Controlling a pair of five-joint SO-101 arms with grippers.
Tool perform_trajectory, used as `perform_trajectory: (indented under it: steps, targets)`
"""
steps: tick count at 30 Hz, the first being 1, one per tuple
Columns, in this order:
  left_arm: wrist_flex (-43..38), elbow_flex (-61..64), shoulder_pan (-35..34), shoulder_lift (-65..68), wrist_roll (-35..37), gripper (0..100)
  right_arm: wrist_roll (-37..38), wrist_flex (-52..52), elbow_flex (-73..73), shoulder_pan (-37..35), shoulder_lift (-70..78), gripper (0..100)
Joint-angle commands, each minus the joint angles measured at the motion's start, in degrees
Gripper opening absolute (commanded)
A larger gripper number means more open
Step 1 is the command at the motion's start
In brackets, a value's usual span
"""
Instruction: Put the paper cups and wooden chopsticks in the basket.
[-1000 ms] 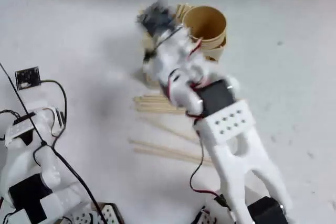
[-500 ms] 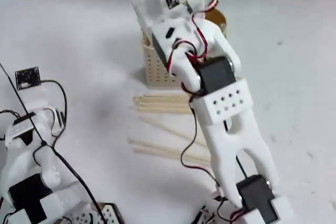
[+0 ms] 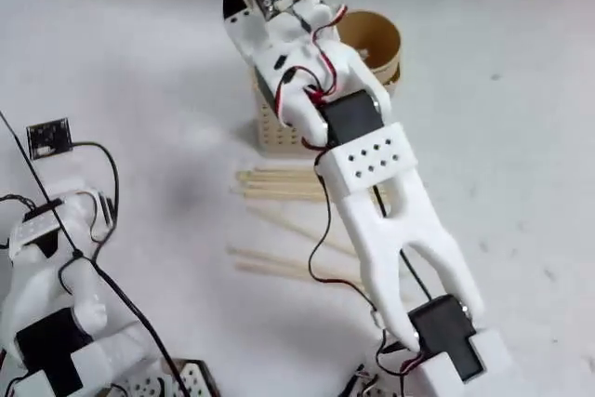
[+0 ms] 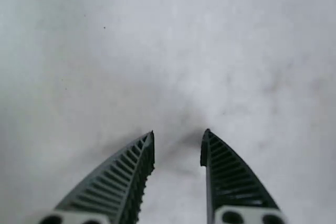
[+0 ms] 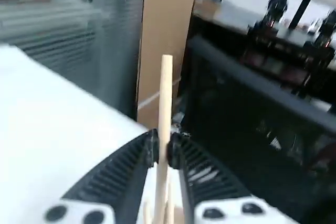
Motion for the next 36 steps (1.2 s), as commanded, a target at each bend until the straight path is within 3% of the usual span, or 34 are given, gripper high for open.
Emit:
perform_trajectory:
  steps: [1,4,7,12,18,23,29,36]
  targets:
    - [-0.53,0.0,-0.66,-0.4,0.7,16,0.44,-0.75,2.29,0.66,-2.33,11.5]
    - [-0.53,0.0,-0.66,-0.4,0.7,16,0.79,-0.31,7.03,0.66,-6.64,17.8]
    - [-0.53,0.0,-0.66,-0.4,0.7,16,0.79,4.79,11.87,0.66,-12.97,17.0]
    - [-0.53,0.0,-0.66,-0.4,0.7,16,1.05,22.9,18.37,0.57,-23.34,15.2]
    - [-0.53,0.0,-0.66,-0.4,0.7,16,9.93,41.1,19.96,-1.63,-26.42,15.2]
    - [-0.53,-0.09,-0.66,-0.4,0.7,16,10.2,40.66,27.87,-2.95,-24.22,15.2]
    - [-0.53,-0.09,-0.66,-0.4,0.7,16,10.2,31.87,38.24,-4.09,-19.91,15.2]
    - [-0.53,-0.09,-0.66,-0.4,0.7,16,13.27,28.0,40.26,-4.18,-9.71,15.6]
